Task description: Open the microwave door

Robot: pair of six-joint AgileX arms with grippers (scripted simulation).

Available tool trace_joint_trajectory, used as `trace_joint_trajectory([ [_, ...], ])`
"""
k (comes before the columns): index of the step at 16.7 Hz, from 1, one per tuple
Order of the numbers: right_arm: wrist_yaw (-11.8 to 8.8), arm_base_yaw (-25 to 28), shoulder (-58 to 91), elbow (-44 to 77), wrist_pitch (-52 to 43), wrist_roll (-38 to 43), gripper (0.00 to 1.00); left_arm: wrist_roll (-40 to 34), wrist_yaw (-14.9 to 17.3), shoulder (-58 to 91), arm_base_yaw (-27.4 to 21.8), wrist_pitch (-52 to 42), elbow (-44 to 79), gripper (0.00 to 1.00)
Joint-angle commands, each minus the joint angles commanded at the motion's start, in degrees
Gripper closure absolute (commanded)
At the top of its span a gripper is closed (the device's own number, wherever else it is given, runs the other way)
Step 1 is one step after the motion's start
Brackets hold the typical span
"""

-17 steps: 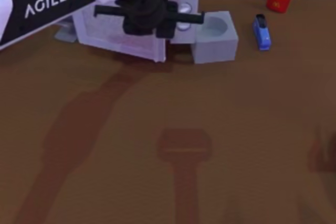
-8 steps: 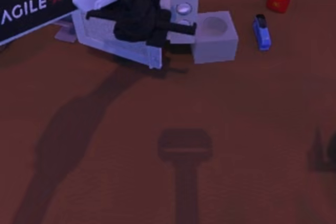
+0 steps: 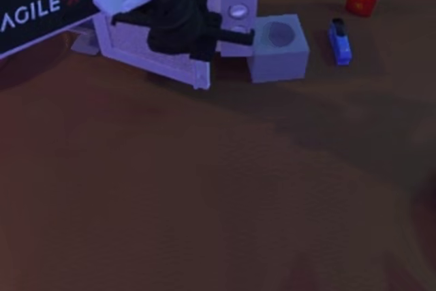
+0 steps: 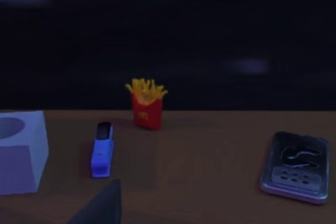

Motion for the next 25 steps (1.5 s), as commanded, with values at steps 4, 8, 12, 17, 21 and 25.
trace_joint_trajectory([
  [4, 0.00, 0.00, 0.00, 0.00, 0.00, 0.00, 0.00, 0.00, 0.00, 0.00, 0.00, 0.00, 0.00, 1.00],
  [8, 0.00, 0.00, 0.00, 0.00, 0.00, 0.00, 0.00, 0.00, 0.00, 0.00, 0.00, 0.00, 0.00, 1.00],
  [12, 0.00, 0.00, 0.00, 0.00, 0.00, 0.00, 0.00, 0.00, 0.00, 0.00, 0.00, 0.00, 0.00, 1.00],
  [17, 0.00, 0.00, 0.00, 0.00, 0.00, 0.00, 0.00, -0.09, 0.38, 0.10, -0.34, 0.07, -0.24, 1.00],
  [21, 0.00, 0.00, 0.00, 0.00, 0.00, 0.00, 0.00, 3.29, 2.05, -2.13, 0.60, 1.13, -3.51, 1.00],
  [25, 0.00, 0.00, 0.00, 0.00, 0.00, 0.00, 0.00, 6.99, 3.97, -4.72, 1.65, 2.50, -6.86, 1.00],
])
